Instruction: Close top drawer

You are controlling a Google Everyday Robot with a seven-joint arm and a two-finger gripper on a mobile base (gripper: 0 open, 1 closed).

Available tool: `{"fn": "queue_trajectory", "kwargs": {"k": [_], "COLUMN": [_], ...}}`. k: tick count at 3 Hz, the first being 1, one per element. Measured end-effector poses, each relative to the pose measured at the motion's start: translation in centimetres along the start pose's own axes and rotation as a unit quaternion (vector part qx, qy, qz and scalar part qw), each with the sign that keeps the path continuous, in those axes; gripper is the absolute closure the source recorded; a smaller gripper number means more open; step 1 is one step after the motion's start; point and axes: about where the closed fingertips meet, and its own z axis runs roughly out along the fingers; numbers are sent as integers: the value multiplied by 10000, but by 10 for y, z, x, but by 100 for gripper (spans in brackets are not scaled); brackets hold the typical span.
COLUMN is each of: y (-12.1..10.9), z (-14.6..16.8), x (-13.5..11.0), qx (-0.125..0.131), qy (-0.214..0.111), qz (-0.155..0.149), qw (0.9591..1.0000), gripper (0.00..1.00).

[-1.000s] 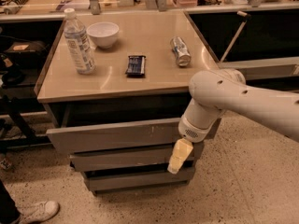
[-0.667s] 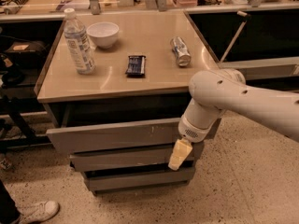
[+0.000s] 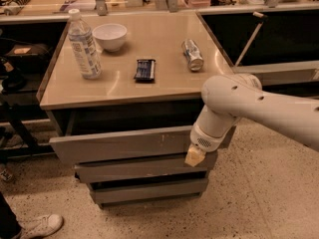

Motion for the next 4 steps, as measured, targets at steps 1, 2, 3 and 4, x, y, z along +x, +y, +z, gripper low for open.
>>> {"fn": "queue_trajectory", "kwargs": {"k": [1, 2, 3, 4], "y": [0, -7, -26, -42], "z": [0, 3, 9, 14], "x": [0, -5, -15, -23], "qx": [1, 84, 182, 260], "qy": [0, 49, 56, 57], "qz": [0, 11, 93, 155], "qw": [10000, 10000, 9998, 9995], "gripper": [89, 100, 100, 100]}}
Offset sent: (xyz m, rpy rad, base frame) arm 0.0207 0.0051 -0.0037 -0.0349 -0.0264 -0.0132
